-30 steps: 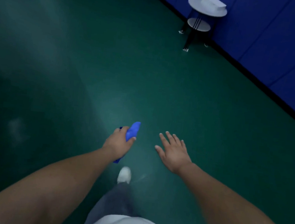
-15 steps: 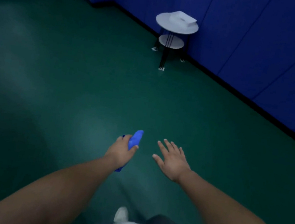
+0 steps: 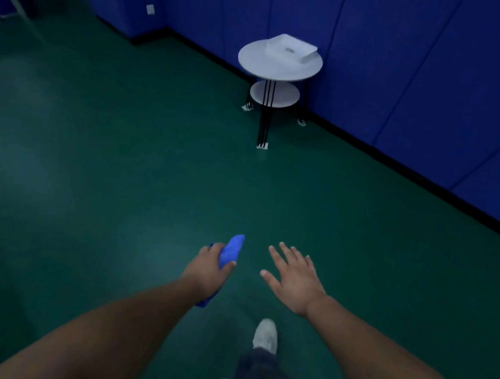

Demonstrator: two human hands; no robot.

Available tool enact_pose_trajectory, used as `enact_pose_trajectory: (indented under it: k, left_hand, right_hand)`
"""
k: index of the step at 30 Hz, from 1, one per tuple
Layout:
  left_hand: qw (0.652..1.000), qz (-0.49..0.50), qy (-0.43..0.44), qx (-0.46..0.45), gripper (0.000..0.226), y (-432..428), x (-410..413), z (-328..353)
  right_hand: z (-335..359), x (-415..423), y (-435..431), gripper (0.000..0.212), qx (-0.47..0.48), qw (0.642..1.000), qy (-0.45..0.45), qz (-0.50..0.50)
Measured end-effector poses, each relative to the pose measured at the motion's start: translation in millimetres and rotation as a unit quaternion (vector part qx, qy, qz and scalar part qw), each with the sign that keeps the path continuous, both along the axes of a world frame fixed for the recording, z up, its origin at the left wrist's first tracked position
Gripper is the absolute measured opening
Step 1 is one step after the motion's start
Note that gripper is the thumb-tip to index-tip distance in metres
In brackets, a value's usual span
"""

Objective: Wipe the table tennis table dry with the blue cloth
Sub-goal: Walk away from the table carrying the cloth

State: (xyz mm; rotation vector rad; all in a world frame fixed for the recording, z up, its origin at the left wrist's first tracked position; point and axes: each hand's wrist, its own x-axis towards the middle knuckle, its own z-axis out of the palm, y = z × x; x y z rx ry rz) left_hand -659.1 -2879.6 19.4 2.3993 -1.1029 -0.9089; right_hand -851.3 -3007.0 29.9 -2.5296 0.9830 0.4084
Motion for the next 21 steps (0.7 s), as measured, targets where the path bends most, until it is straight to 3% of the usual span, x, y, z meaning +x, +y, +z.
enact_pose_trajectory:
  k: [9,21]
  left_hand:
    - [0.998,0.033,-0.004,-0.045,0.052,-219,77,26]
    - [0.996,0.066,0.016,-0.049,0.053,-472,262,-13]
  right_hand:
    - [25,94,-235,0.072,-0.023,0.999,0.009,0.028]
    - [1,269,-482,0.074,-0.026,0.999,0.017,0.036]
